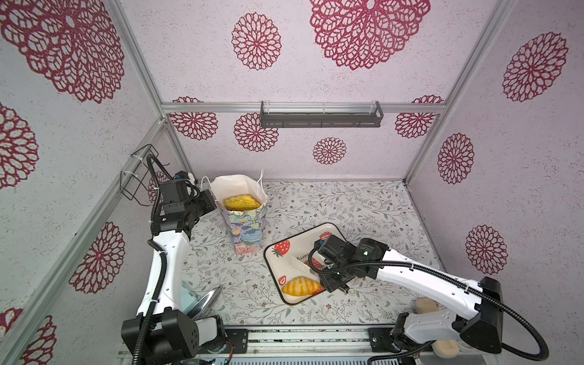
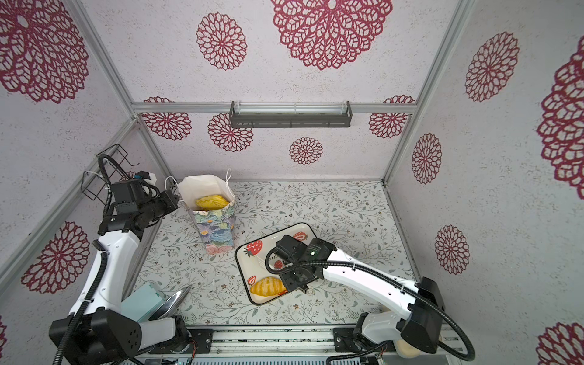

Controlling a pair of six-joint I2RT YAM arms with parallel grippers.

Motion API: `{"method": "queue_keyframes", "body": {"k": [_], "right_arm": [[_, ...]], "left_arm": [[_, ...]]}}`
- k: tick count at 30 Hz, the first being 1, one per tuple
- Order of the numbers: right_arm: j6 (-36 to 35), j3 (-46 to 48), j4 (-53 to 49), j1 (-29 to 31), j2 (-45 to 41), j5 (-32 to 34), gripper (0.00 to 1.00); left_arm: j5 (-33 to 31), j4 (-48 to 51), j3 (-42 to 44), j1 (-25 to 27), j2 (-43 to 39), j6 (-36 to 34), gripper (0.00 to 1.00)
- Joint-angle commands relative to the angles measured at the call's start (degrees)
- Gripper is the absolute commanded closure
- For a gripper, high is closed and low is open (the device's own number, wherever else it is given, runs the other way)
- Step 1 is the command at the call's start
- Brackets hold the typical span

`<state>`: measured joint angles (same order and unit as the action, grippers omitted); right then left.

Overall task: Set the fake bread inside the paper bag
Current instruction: 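Lower the right gripper's tongs around the last croissant on the tray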

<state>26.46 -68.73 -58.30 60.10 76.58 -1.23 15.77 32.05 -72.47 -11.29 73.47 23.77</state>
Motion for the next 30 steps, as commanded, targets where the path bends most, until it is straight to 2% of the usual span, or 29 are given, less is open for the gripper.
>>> {"method": "queue_keyframes", "body": {"k": [1,15,30], "right_arm": [[-1.5,-0.62,-1.28,0.78,0.11,0.67,0.45],[-3.24,-0.97,-2.41,6.5,3.4,-0.96,0.44],[-5.69,0.52,-5.41,8.31,4.55,-1.16,0.41]], "left_arm": [[0.19,0.91,-0.13,0.54,-0.08,-0.41,1.0],[0.31,0.93,-0.13,0.62,0.14,-0.56,1.0],[0.32,1.17,-0.3,0.64,0.26,-0.62,1.0]]}}
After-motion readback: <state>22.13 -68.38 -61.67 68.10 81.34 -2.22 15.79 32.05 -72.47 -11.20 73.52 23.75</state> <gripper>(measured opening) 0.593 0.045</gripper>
